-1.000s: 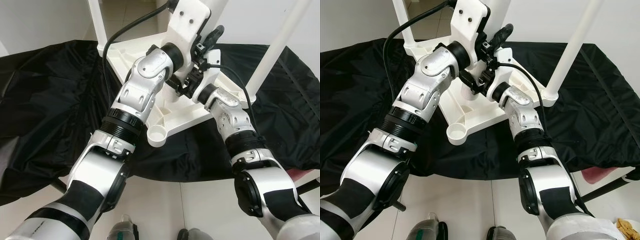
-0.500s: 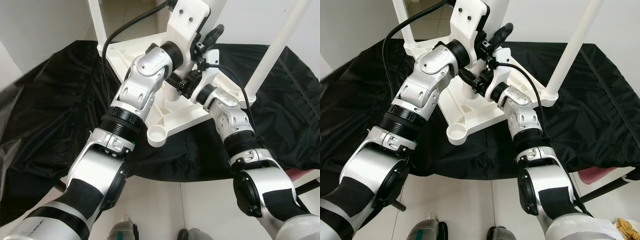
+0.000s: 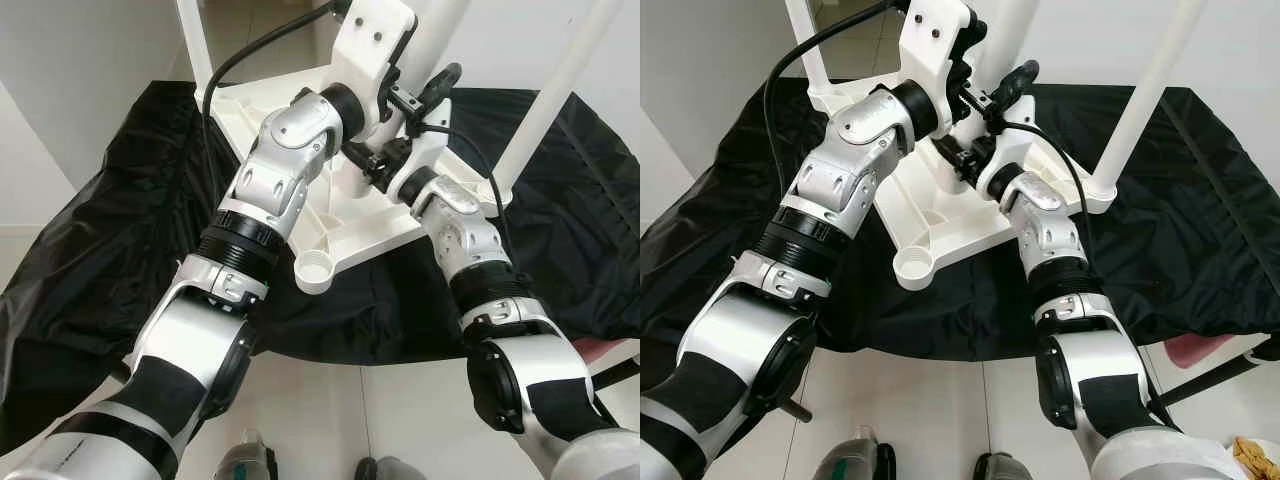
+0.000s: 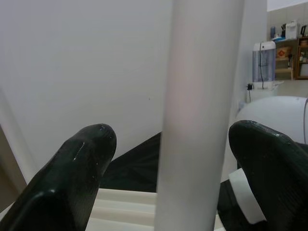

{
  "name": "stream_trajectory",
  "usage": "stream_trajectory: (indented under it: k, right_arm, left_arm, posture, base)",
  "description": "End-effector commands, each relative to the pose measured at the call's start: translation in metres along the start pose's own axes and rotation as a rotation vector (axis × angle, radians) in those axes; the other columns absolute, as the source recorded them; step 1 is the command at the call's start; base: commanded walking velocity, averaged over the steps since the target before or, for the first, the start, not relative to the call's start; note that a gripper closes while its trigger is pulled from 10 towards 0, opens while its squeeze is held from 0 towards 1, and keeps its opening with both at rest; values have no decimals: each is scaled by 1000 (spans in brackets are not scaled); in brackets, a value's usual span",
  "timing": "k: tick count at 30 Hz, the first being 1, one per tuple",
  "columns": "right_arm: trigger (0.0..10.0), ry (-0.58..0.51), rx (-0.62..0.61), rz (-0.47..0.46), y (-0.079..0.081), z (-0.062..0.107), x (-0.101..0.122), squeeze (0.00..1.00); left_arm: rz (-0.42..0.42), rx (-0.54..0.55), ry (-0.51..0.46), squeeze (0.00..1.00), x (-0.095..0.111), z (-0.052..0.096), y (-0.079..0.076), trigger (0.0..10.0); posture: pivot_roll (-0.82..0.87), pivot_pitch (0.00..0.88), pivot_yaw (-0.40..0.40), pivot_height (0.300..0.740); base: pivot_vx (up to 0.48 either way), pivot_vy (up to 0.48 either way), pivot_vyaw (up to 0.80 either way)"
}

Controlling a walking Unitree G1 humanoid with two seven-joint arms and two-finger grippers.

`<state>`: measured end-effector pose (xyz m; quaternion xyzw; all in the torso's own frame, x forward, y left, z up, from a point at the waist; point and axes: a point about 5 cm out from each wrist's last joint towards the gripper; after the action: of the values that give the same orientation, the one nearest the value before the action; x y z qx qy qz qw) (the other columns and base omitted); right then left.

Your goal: Building children table

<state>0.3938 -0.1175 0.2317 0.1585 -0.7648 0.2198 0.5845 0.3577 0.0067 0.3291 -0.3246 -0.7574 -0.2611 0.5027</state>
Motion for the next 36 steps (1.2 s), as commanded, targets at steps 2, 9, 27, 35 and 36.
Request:
stream_trajectory:
  k: [2, 9, 27, 35, 36]
  right_arm:
    - [10000, 18, -73, -3, -10, 6, -4, 0]
    - [10000, -41, -115, -22, -17, 14, 3, 0]
    - [10000, -220, -110, -106, -5, 77, 28, 0]
    - [10000, -166, -104, -95, 0, 95, 22, 0]
    - [10000, -166, -104, -95, 0, 95, 22, 0]
  left_arm:
    - [84, -20, 6, 1000, 0, 10, 12, 10000]
    - [124, 103, -5, 1000, 0, 25, 38, 10000]
    - [-190, 471, 412, 0, -89, 115, 96, 10000]
    - [-199, 366, 492, 0, -111, 124, 87, 10000]
    - [-199, 366, 492, 0, -111, 124, 87, 10000]
  posture:
    - [54, 24, 11, 740]
    - [54, 32, 11, 740]
    - [21, 69, 11, 740]
    - [15, 76, 17, 740]
    - [15, 76, 17, 740]
  base:
    - [0, 0, 0]
    - [0, 0, 0]
    - [0, 0, 0]
    - [0, 0, 0]
    - [0, 0, 0]
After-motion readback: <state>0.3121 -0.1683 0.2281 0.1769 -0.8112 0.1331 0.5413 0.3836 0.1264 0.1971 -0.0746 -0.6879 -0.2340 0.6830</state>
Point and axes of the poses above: a point about 5 cm out from each wrist's last joint towards the gripper, its own z axis pointing back from the gripper into the wrist, its own x axis along the axis of the wrist's last joint, y = z × x, and after that the axes turned 11 degrees about z, right-handed
